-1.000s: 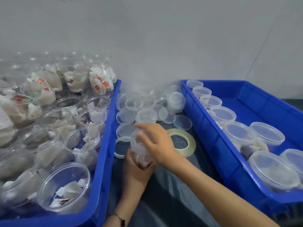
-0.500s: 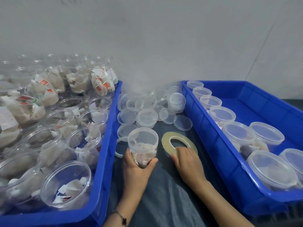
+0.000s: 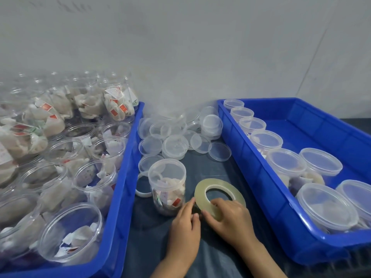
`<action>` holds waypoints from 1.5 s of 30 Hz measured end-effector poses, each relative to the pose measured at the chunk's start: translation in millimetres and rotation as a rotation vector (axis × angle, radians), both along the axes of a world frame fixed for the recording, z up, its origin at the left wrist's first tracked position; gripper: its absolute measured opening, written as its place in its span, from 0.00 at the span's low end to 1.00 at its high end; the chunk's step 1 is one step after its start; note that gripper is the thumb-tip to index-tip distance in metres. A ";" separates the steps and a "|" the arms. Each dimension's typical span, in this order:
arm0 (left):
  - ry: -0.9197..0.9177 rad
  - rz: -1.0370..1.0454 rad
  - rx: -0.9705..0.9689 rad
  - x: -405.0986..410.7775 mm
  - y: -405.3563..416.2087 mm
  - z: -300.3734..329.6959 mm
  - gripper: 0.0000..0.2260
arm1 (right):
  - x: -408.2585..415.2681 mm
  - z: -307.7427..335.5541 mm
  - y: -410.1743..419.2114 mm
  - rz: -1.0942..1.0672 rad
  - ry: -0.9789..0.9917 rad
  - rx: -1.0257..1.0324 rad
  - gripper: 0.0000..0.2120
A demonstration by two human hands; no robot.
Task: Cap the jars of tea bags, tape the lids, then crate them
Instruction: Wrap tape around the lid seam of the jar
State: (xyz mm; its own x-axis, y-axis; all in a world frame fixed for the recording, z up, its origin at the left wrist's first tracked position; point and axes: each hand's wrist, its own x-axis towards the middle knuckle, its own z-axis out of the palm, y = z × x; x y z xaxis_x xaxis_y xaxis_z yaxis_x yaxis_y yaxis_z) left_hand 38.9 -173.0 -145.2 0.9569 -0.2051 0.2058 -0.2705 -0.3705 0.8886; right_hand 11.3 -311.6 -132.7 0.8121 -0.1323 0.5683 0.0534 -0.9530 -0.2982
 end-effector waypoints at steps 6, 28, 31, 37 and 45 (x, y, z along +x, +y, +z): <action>0.241 -0.019 -0.129 5.0 -5.1 2.5 0.16 | -7.7 9.4 -2.4 -0.014 0.046 0.183 0.08; 0.204 0.145 -0.144 -3.0 4.7 -0.9 0.11 | -5.8 6.2 4.0 -0.068 0.108 0.022 0.14; 0.175 0.192 -0.155 -6.1 3.8 2.2 0.10 | -1.5 4.8 5.9 -0.144 0.101 -0.005 0.17; 0.078 0.156 -0.051 -16.8 6.3 4.9 0.11 | 6.5 7.3 -0.6 -0.195 0.409 0.215 0.36; -0.276 0.191 0.010 -27.1 26.3 31.9 0.09 | -13.4 24.0 -33.5 0.062 0.395 0.029 0.10</action>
State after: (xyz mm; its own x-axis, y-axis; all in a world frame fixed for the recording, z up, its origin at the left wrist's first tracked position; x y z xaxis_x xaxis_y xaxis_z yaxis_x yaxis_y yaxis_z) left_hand 11.8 -146.8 -113.4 0.8868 -0.0302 0.4611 -0.4248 -0.4460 0.7878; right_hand -2.1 -345.0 -108.8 0.9744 -0.0873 0.2073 -0.0133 -0.9424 -0.3342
